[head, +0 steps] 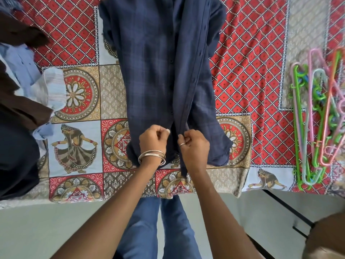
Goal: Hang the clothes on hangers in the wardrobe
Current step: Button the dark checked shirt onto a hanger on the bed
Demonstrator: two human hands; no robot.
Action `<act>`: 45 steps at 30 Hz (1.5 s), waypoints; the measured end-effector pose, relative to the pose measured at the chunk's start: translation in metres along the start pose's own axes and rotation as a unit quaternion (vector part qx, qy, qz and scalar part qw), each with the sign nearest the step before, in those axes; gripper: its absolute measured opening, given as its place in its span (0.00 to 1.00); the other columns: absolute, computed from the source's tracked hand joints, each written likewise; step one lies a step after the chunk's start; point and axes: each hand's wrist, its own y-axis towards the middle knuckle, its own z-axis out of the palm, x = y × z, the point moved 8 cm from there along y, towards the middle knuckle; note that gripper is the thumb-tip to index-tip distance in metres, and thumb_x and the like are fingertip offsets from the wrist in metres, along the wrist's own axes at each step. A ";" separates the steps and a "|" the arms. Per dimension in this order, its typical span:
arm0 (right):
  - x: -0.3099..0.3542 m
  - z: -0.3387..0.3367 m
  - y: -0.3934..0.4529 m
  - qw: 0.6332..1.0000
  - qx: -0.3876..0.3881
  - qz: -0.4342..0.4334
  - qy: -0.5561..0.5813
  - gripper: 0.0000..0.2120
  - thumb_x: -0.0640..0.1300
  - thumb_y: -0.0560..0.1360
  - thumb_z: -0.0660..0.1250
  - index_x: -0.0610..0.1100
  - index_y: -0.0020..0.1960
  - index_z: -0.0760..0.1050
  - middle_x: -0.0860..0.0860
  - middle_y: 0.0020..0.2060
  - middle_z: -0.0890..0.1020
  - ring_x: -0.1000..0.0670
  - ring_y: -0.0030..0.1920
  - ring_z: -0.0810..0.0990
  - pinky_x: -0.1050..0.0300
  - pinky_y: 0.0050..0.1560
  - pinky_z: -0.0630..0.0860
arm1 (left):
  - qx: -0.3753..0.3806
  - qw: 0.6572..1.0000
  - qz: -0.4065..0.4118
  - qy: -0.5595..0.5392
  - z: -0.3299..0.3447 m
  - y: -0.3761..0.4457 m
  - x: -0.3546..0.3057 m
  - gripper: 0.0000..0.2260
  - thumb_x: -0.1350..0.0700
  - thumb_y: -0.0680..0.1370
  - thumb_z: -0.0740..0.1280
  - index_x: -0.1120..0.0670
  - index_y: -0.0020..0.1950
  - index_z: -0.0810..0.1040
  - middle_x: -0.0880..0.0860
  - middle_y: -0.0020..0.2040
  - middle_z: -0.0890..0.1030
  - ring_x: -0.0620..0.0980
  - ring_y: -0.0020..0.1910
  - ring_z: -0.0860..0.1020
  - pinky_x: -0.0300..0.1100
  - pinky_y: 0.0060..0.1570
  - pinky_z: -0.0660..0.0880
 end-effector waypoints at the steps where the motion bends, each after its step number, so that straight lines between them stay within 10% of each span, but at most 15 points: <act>1: 0.008 0.003 -0.002 0.999 0.000 -0.028 -0.019 0.05 0.41 0.73 0.70 0.38 0.42 0.79 0.45 0.37 0.80 0.44 0.38 0.78 0.51 0.39 0.73 | 0.010 1.000 0.017 0.008 0.001 -0.003 -0.007 0.05 0.57 0.74 0.70 0.56 0.40 0.81 0.52 0.33 0.82 0.52 0.32 0.81 0.48 0.37 0.79; 9: -0.010 0.012 -0.006 0.983 0.052 0.089 0.150 0.11 0.37 0.74 0.71 0.39 0.56 0.82 0.46 0.49 0.85 0.54 0.46 0.81 0.69 0.51 0.75 | 0.127 0.991 -0.011 -0.030 0.015 0.001 -0.012 0.06 0.62 0.76 0.69 0.57 0.39 0.78 0.53 0.30 0.79 0.47 0.24 0.78 0.39 0.25 0.78; 15: -0.029 0.025 -0.011 0.932 0.080 0.187 0.300 0.10 0.33 0.76 0.67 0.39 0.56 0.82 0.47 0.46 0.86 0.49 0.48 0.84 0.53 0.53 0.81 | 0.179 0.984 -0.001 -0.016 0.019 0.007 -0.013 0.03 0.64 0.74 0.70 0.59 0.40 0.79 0.48 0.29 0.76 0.48 0.24 0.78 0.51 0.30 0.81; 20: -0.027 0.027 -0.004 0.890 0.106 0.224 0.382 0.06 0.30 0.73 0.69 0.37 0.48 0.81 0.39 0.41 0.84 0.42 0.44 0.84 0.55 0.45 0.82 | 0.182 0.982 -0.018 -0.049 0.020 0.009 -0.012 0.02 0.66 0.74 0.70 0.62 0.41 0.80 0.53 0.32 0.78 0.51 0.31 0.80 0.40 0.31 0.81; 26: -0.024 0.025 0.005 0.927 0.111 0.195 0.301 0.09 0.30 0.70 0.72 0.43 0.41 0.82 0.41 0.38 0.85 0.41 0.42 0.85 0.48 0.46 0.83 | 0.183 0.975 -0.094 -0.081 0.023 0.006 -0.001 0.06 0.55 0.72 0.75 0.57 0.42 0.83 0.53 0.36 0.83 0.49 0.35 0.83 0.41 0.35 0.81; 34: -0.006 0.020 0.004 0.958 0.073 0.142 0.239 0.08 0.32 0.68 0.75 0.42 0.43 0.81 0.49 0.37 0.84 0.57 0.36 0.82 0.67 0.41 0.78 | 0.143 0.975 -0.153 -0.077 0.021 0.018 0.012 0.04 0.61 0.74 0.72 0.62 0.42 0.82 0.56 0.32 0.80 0.51 0.29 0.81 0.43 0.34 0.81; 41: -0.015 0.036 0.010 0.856 0.197 0.240 0.413 0.11 0.25 0.71 0.68 0.39 0.44 0.76 0.49 0.30 0.81 0.53 0.30 0.78 0.60 0.34 0.76 | 0.267 0.951 -0.126 -0.092 0.029 0.021 0.009 0.05 0.64 0.77 0.67 0.57 0.41 0.77 0.52 0.31 0.75 0.47 0.29 0.70 0.40 0.34 0.73; 45: -0.032 0.016 0.022 0.955 0.134 0.170 0.201 0.21 0.22 0.69 0.56 0.44 0.47 0.77 0.49 0.35 0.82 0.50 0.37 0.80 0.53 0.46 0.78 | 0.154 0.987 0.002 0.049 0.001 0.040 0.006 0.04 0.62 0.75 0.69 0.54 0.45 0.80 0.48 0.34 0.79 0.43 0.33 0.77 0.36 0.41 0.72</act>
